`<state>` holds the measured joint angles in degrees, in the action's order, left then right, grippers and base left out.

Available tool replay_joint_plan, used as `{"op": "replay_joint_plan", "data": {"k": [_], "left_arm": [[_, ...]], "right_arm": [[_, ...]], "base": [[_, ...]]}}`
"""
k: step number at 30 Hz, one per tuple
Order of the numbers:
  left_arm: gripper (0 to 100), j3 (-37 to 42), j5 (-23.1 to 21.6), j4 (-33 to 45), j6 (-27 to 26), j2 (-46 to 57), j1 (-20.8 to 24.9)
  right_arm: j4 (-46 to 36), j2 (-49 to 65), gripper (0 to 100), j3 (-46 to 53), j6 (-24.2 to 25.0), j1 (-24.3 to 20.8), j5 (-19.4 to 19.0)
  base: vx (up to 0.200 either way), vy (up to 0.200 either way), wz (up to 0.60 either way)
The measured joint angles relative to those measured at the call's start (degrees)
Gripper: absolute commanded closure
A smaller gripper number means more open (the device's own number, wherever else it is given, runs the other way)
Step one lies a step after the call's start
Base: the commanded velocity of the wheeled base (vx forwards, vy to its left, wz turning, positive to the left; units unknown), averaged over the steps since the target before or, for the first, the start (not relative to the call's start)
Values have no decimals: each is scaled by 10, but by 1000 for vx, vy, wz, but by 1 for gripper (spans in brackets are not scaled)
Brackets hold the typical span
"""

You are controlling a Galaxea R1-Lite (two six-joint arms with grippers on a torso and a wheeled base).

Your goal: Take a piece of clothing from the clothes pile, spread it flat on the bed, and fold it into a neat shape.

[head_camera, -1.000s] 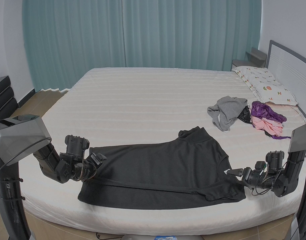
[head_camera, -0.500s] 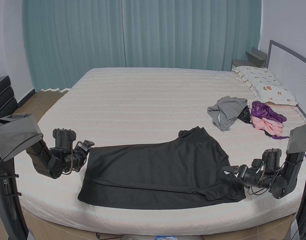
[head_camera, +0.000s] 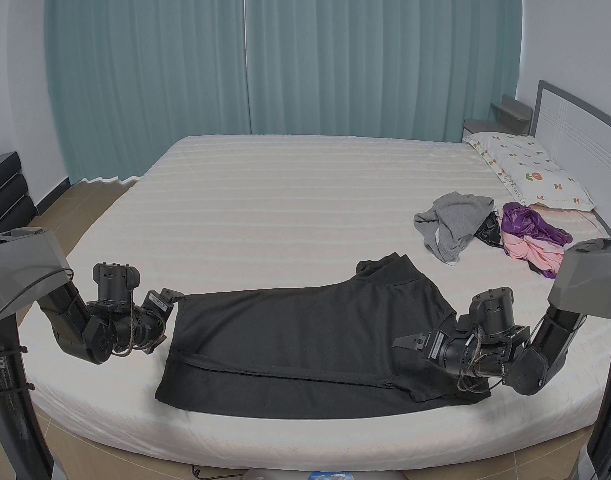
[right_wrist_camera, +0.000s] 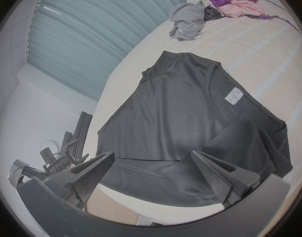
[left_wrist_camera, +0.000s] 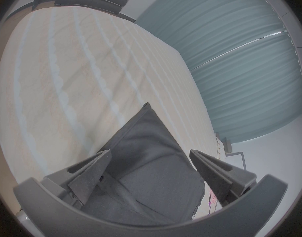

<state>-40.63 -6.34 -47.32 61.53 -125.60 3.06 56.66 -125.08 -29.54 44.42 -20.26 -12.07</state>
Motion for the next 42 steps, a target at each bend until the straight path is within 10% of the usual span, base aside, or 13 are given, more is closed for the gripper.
{"op": "replay_joint_plan", "data": {"k": [42], "left_arm": [[0,15,-1,0,-20,-1,11]], "right_arm": [[-255,-31,0,-155,-33,-124,11]], "base": [[0,0,0]]}}
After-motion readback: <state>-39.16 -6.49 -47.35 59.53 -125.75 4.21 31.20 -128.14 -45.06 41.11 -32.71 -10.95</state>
